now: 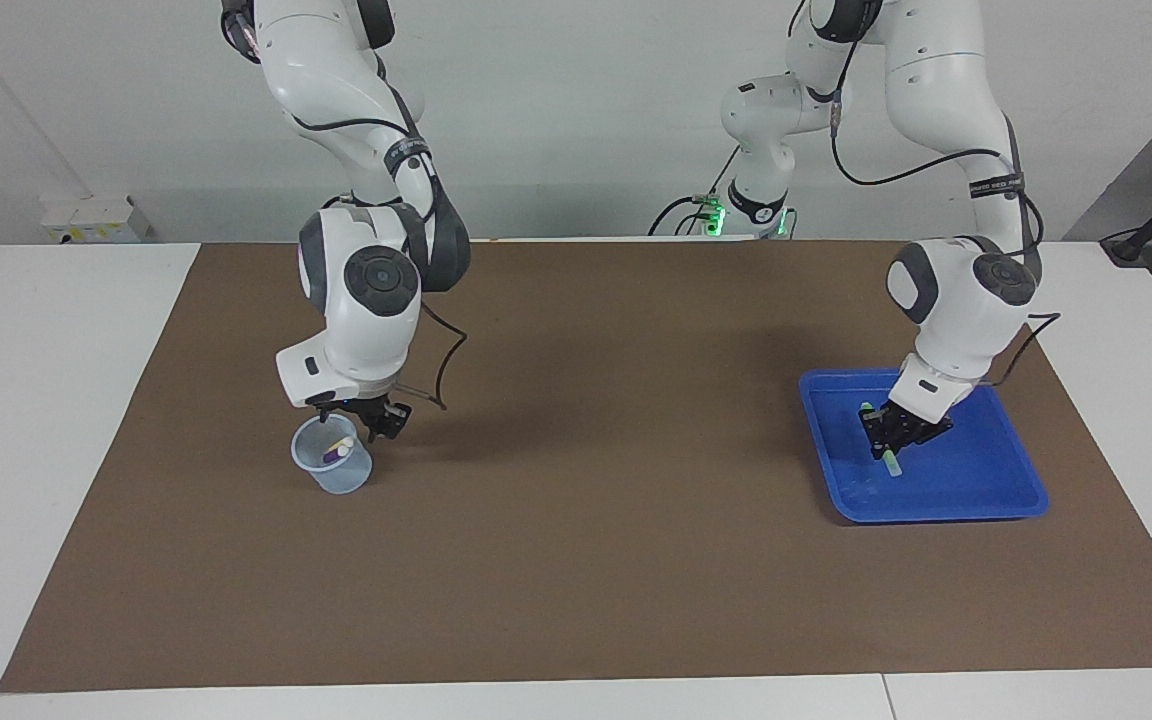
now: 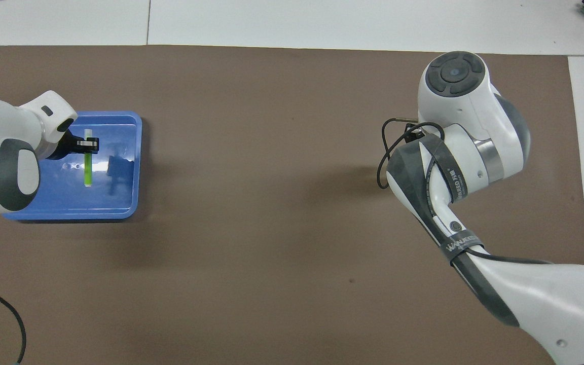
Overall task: Right arm passes pens to left for tray arrangement
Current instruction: 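Lower the green pen into the blue tray and open the left gripper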
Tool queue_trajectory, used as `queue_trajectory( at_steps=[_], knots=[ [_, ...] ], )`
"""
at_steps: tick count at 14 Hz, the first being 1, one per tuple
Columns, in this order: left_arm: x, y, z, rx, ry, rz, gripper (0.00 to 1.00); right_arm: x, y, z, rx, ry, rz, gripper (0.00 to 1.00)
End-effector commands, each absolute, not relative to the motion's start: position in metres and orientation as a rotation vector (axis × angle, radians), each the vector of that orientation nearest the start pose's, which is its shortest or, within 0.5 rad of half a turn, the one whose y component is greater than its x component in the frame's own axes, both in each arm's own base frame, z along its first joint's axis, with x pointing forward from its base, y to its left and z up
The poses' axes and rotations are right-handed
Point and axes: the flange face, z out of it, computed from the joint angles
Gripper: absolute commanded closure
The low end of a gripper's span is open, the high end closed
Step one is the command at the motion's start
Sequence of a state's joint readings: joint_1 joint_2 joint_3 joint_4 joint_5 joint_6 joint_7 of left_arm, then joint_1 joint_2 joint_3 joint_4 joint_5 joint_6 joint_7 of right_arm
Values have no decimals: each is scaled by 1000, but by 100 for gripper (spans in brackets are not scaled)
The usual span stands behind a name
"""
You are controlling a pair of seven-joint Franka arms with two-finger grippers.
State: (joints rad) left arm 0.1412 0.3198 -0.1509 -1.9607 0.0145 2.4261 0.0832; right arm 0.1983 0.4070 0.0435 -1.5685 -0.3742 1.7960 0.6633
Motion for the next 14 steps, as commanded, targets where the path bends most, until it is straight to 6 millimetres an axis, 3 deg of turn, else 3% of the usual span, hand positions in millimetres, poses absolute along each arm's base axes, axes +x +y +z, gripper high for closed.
queue_trajectory(
  at_steps=[1,5,7,9,10,11,14],
  knots=[
    [619,-16,322,-3140,204,-253,100,654,116,396,-3494,488,17,37],
    [603,-8,304,-3150,126,-195,100,656,112,388,-3493,494,25,46],
    [600,-6,301,-3151,117,-187,91,657,113,388,-3488,488,14,48],
    [600,-9,300,-3155,73,-187,57,659,112,385,-3485,491,15,50],
    [602,-12,303,-3156,51,-201,18,659,110,385,-3482,496,15,52],
    [603,-11,304,-3155,55,-213,0,660,111,384,-3477,495,7,54],
    [612,-8,319,-3154,35,-247,0,660,111,383,-3476,494,11,61]
  ],
)
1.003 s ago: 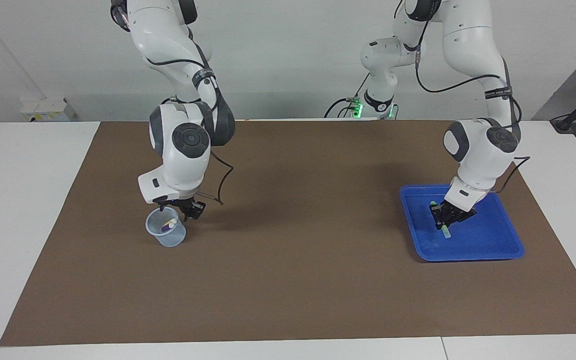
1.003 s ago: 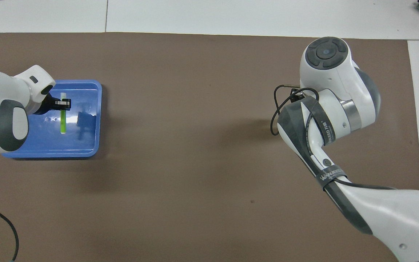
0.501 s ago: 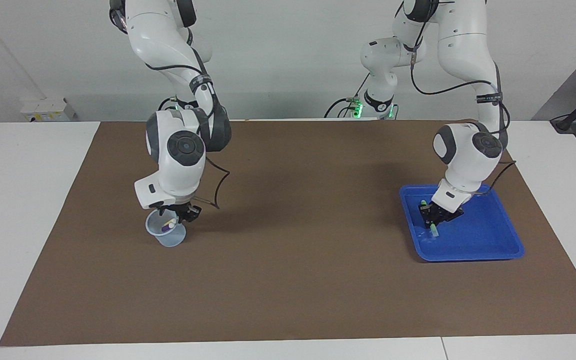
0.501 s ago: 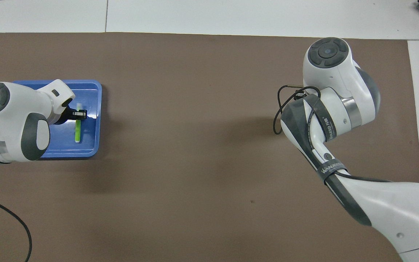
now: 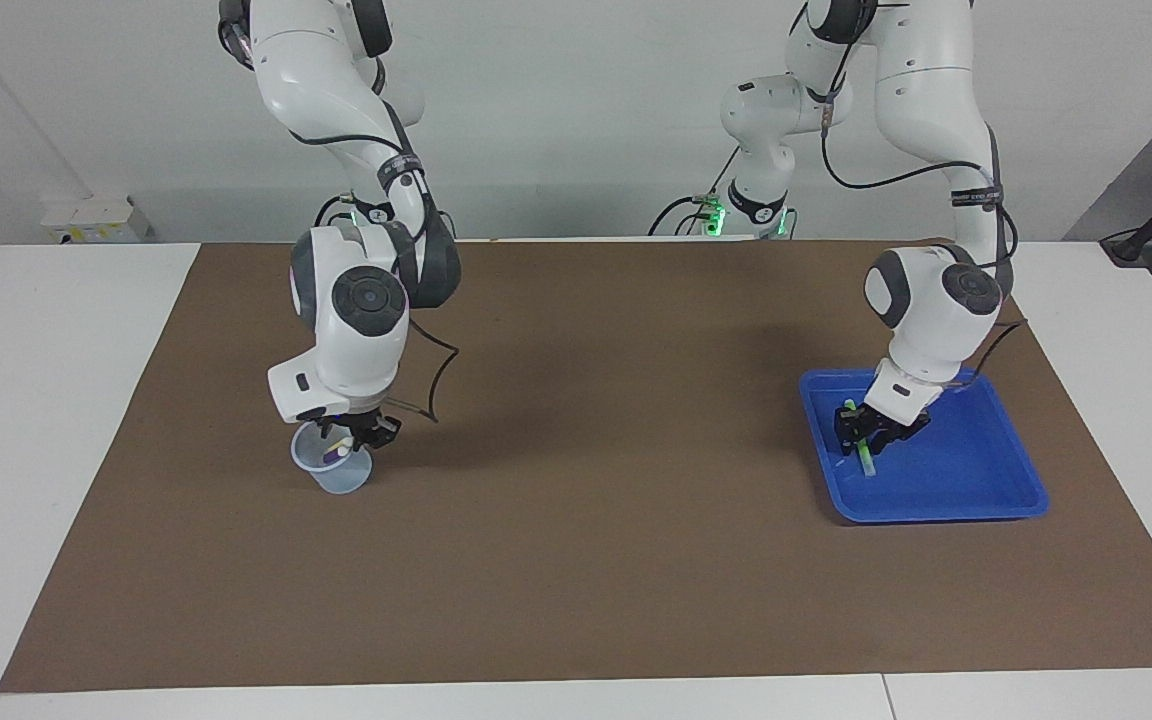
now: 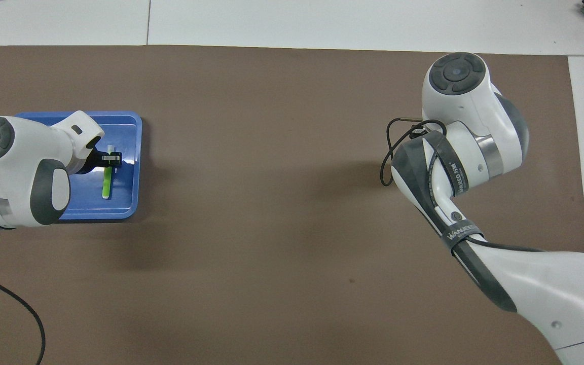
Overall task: Right arm passes pens to left for tray arrangement
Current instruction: 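Lower the green pen into the blue tray and open the left gripper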
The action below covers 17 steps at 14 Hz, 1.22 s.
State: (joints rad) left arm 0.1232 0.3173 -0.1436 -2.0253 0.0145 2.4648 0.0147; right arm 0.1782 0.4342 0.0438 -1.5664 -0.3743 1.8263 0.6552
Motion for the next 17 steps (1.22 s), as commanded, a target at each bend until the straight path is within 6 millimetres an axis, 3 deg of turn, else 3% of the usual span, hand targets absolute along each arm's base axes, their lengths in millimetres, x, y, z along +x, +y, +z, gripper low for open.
queue_trajectory(
  at_steps=[1,4,6,12,15,17],
  knots=[
    [615,-7,328,-3152,31,-264,0,660,111,383,-3474,495,12,64],
    [624,-6,369,-3133,33,-385,0,659,112,382,-3472,491,17,89],
    [627,-5,385,-3123,40,-438,0,659,112,382,-3474,478,22,100],
    [626,-1,387,-3123,33,-423,0,657,112,389,-3486,425,47,100],
    [625,-5,391,-3123,38,-430,0,654,114,419,-3466,346,74,100],
    [627,1,416,-3122,28,-396,0,656,119,452,-3432,368,97,100]
  ],
)
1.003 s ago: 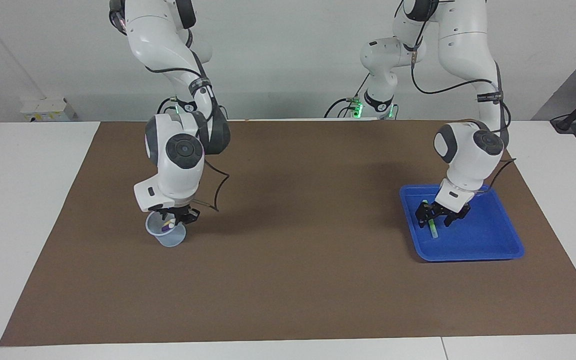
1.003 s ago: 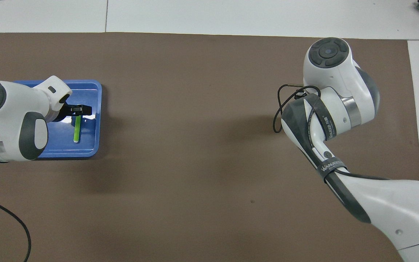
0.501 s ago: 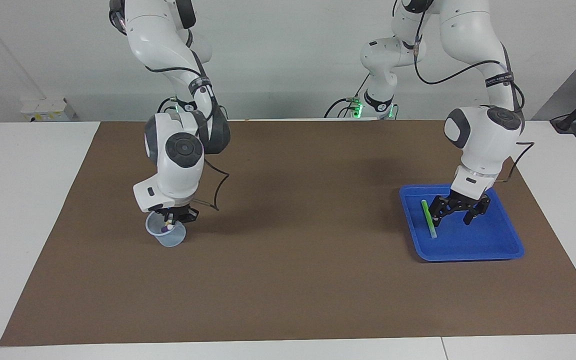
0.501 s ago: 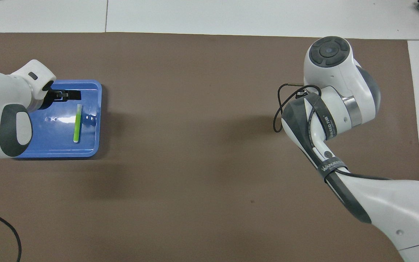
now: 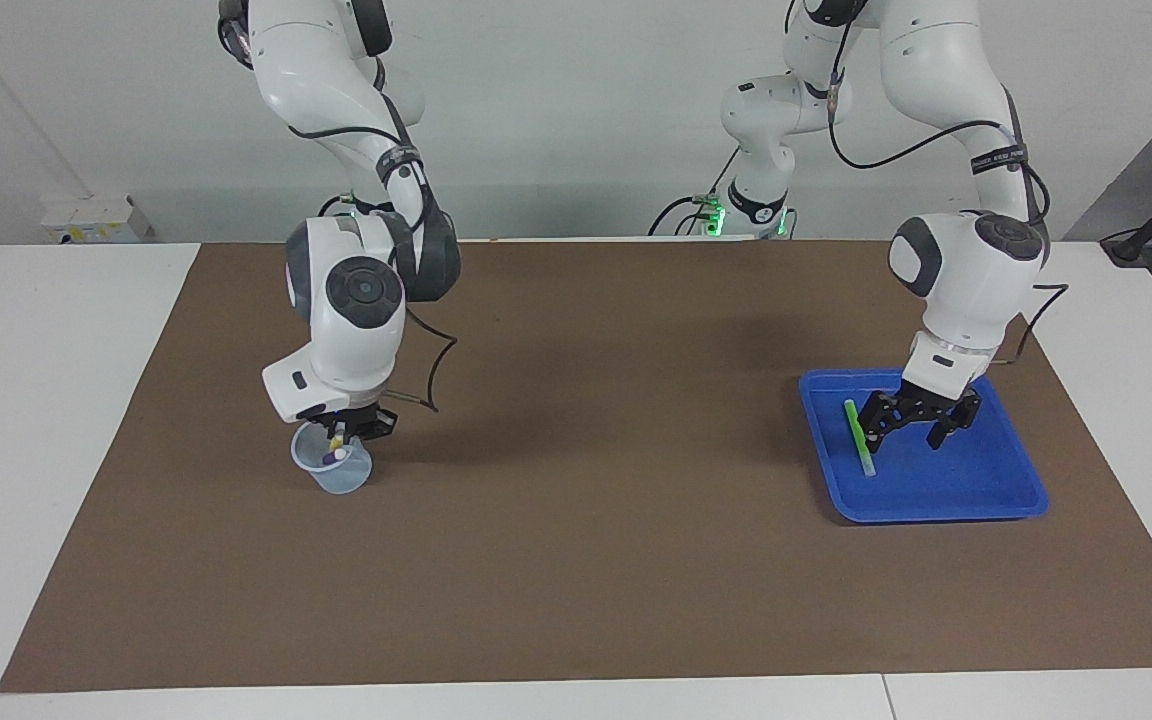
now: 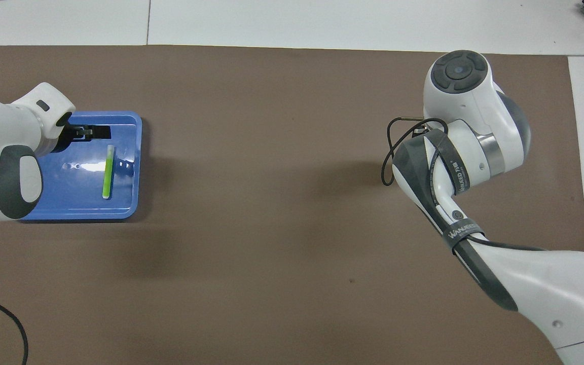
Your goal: Right arm passes pens to left for tray arrangement
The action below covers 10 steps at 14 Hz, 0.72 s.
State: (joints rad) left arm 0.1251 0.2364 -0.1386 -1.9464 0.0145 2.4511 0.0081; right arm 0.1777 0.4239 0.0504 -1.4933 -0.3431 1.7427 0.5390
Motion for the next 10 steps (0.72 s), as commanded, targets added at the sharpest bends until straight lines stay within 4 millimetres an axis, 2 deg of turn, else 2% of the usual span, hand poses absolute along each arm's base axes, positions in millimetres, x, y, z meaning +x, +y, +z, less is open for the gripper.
queue_trajectory(
  at_steps=[1,2,3,5,8,10],
  knots=[
    [629,2,429,-3125,22,-357,0,655,124,459,-3435,359,94,100],
    [629,2,432,-3125,22,-357,0,652,125,469,-3436,331,82,100],
    [625,1,450,-3117,25,-392,0,648,128,475,-3444,281,107,100],
    [623,5,467,-3106,14,-431,0,636,139,491,-3452,216,126,100],
    [623,45,488,-3085,-93,-486,0,628,161,538,-3424,173,76,100],
    [620,76,489,-3069,-118,-484,0,620,178,550,-3402,111,91,100]
  ],
)
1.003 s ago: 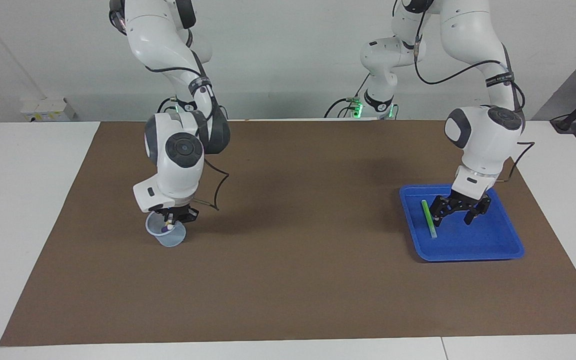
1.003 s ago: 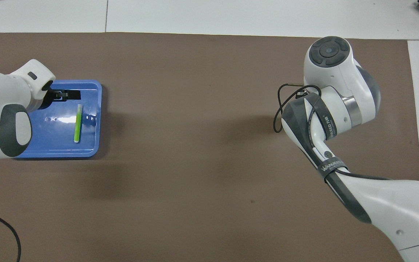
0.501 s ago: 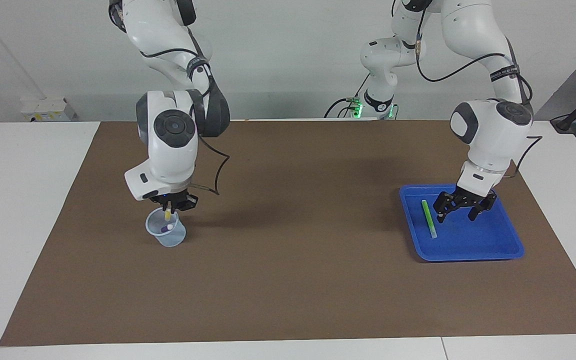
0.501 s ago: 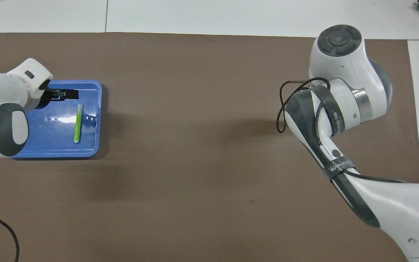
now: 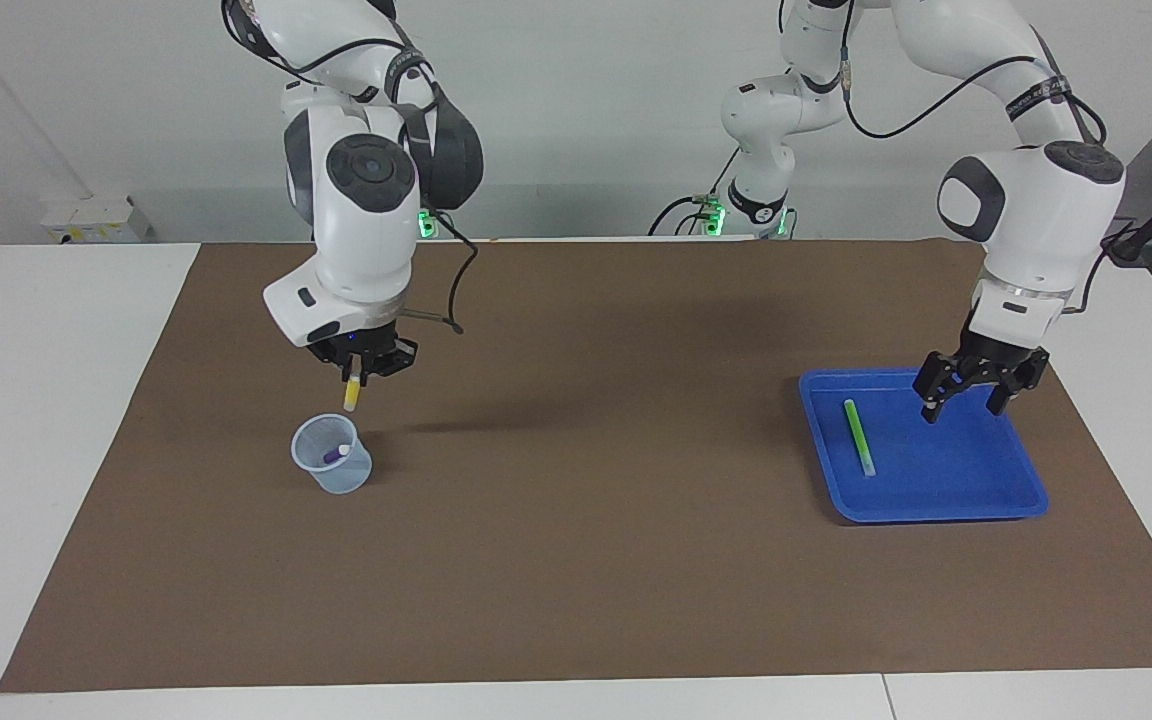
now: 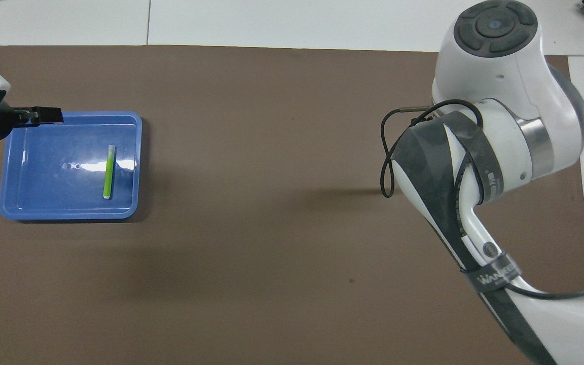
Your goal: Right arm passes pens to left for tray arrangement
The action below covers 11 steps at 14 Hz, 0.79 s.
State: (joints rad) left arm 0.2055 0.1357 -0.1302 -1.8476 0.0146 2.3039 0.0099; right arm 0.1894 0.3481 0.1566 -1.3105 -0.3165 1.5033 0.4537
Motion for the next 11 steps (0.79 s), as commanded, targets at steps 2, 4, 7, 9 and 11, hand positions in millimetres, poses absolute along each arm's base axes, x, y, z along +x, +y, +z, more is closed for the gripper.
queue_trajectory(
  at_steps=[2,4,7,9,11],
  knots=[
    [611,91,487,-3092,-194,-403,0,606,186,577,-3299,108,72,100],
    [606,85,486,-3205,-520,-313,0,599,195,591,-3175,129,89,100],
    [602,59,485,-3206,-960,-201,1,604,204,605,-3037,312,-9,100],
    [601,35,485,-3202,-1271,-83,1,612,215,611,-2892,454,-86,100],
    [599,14,488,-3147,-1551,29,1,617,226,603,-2781,597,-144,100]
  ],
)
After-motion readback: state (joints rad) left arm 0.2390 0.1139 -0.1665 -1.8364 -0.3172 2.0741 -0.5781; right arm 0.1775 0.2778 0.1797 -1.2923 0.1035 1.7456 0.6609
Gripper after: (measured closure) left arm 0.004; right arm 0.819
